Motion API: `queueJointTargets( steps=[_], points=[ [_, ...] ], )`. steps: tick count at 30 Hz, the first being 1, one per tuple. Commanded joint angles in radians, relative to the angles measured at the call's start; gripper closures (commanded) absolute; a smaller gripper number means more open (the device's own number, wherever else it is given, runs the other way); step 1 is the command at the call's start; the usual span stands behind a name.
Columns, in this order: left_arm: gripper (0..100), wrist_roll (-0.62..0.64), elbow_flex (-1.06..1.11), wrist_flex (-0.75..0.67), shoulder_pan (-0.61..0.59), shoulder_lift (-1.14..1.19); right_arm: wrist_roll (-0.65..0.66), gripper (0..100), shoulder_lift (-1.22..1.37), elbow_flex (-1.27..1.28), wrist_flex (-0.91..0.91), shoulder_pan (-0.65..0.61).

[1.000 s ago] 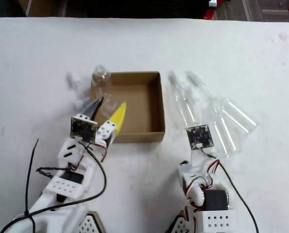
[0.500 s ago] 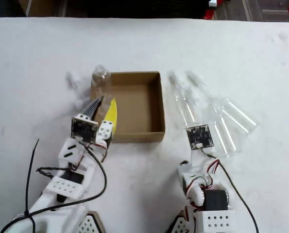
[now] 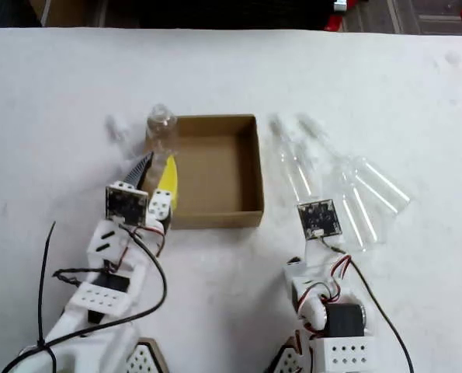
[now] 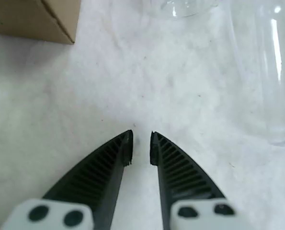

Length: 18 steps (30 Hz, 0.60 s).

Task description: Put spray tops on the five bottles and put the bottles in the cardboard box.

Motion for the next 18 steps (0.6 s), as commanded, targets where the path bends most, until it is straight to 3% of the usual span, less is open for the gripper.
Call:
queueJointTargets(
  steps=[1,5,11,18],
  points=[
    [93,-0.012,0.0,0.018,-0.013,-0.027,-0.005,95.4,-0.001,0.009,0.004,-0.001],
    [91,-0.011,0.0,0.018,-0.013,-0.027,-0.005,95.4,-0.001,0.009,0.004,-0.001],
    [77,-0.005,0.0,0.018,-0.013,-0.027,-0.005,95.4,-0.001,0.009,0.004,-0.001],
    [77,0.044,0.0,0.012,-0.01,-0.027,-0.005,95.4,-0.001,0.009,0.004,-0.001]
  ],
)
